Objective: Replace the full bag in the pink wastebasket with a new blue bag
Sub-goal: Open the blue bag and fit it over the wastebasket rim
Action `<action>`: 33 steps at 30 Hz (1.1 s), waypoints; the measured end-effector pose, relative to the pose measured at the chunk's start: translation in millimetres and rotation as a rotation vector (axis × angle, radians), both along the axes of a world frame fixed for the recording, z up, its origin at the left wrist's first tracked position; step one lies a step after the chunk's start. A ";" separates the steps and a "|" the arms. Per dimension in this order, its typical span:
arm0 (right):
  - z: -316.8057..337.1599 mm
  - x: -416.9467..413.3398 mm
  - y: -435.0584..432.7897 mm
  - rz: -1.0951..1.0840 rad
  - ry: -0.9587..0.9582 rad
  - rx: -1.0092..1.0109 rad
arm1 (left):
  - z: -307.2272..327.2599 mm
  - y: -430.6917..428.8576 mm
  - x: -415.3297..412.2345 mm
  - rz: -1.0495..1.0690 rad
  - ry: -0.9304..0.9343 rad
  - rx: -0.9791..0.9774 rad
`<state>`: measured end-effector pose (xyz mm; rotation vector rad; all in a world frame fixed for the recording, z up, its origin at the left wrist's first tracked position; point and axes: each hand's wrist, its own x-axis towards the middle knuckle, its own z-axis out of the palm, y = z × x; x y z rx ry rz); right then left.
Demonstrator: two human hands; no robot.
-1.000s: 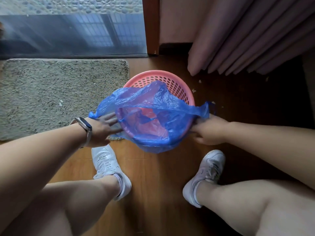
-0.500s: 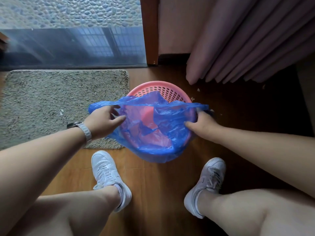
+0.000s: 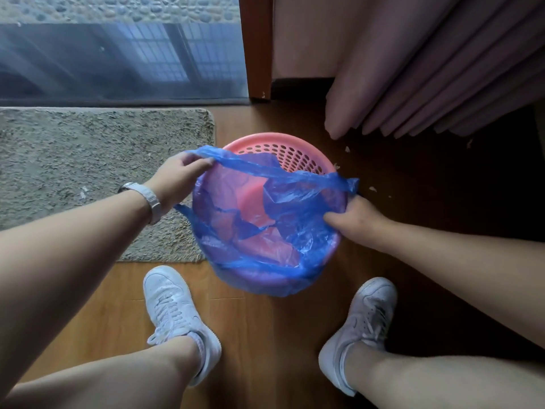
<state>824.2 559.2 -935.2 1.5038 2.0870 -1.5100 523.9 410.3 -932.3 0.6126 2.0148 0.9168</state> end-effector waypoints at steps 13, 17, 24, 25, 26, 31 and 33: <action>41.6 0.0 21.5 0.337 -0.237 0.292 | 29.1 2.1 13.1 -0.369 0.738 0.044; 64.8 0.5 26.7 0.348 -0.069 0.537 | 32.3 7.5 21.4 -0.453 0.793 0.033; 44.2 -21.9 35.9 0.331 -0.038 0.540 | 22.4 34.5 22.0 -0.312 0.760 0.050; 39.6 -26.5 38.1 0.269 0.001 0.527 | 21.6 39.3 20.9 -0.282 0.744 0.040; 35.4 -31.7 41.4 0.198 0.033 0.510 | 20.3 43.7 19.0 -0.250 0.729 0.015; 11.4 -55.5 60.6 -0.046 0.043 0.408 | 12.2 60.2 8.5 -0.073 0.602 -0.105; 3.6 -62.8 66.0 -0.105 0.018 0.327 | 7.6 66.0 3.7 -0.060 0.562 -0.144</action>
